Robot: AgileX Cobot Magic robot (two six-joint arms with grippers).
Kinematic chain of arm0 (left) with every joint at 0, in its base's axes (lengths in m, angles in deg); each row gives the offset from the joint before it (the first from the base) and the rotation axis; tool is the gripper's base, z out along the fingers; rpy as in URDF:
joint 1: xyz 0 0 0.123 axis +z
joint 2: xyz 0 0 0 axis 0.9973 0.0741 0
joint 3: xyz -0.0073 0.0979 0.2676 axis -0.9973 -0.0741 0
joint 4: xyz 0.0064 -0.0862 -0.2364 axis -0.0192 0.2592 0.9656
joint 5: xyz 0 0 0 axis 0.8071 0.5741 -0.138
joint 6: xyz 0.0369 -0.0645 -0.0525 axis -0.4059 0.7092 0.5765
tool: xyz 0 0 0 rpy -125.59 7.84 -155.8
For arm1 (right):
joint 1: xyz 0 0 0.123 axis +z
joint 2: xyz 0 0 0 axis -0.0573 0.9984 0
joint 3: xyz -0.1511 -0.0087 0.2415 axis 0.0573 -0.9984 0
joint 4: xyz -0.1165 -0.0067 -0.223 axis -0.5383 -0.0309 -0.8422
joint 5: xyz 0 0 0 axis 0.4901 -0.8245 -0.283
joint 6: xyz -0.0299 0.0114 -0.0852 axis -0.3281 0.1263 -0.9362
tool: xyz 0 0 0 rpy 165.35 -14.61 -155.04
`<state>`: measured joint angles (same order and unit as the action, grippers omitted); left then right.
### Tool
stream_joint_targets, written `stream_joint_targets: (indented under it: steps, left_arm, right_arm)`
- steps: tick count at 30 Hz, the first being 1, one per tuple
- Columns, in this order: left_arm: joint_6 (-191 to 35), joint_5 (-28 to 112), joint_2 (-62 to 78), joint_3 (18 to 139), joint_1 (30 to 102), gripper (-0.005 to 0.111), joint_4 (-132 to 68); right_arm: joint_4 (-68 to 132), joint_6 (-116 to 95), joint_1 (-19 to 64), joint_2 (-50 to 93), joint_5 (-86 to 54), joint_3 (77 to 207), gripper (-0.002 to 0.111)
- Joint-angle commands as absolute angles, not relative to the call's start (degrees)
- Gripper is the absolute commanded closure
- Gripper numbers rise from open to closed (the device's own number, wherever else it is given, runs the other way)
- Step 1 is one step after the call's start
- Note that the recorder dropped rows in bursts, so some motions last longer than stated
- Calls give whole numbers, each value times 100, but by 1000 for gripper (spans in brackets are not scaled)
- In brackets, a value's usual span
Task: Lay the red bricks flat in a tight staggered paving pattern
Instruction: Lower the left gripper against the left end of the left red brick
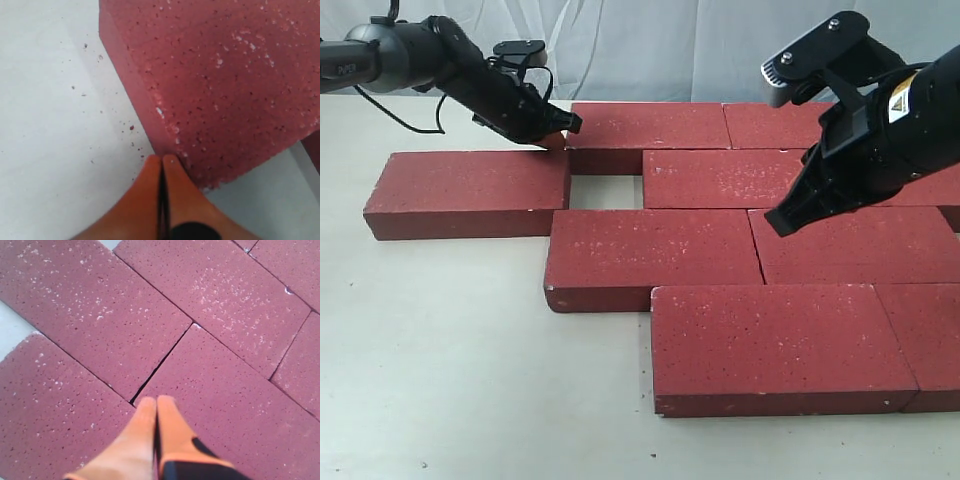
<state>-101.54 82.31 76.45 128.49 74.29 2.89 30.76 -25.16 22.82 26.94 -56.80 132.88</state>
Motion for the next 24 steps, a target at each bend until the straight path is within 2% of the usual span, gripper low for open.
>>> stream_joint_targets:
  steps: [1,11,18,24]
  left_arm:
    - [-10109,8368,7665,12883,7357,107,297]
    - [-9618,7426,7235,12883,7777,107,193]
    - [-8811,8470,6571,12783,8806,107,-1297]
    - [-8592,8587,6196,11602,9665,107,-1260]
  right_arm:
    - [3055,-2508,2253,2650,-5548,13257,109]
    - [3055,-2508,2253,2650,-5497,13257,109]
    - [3132,-2495,2253,2650,-5526,13257,109]
    - [3222,-2484,2253,2650,-5482,13257,109]
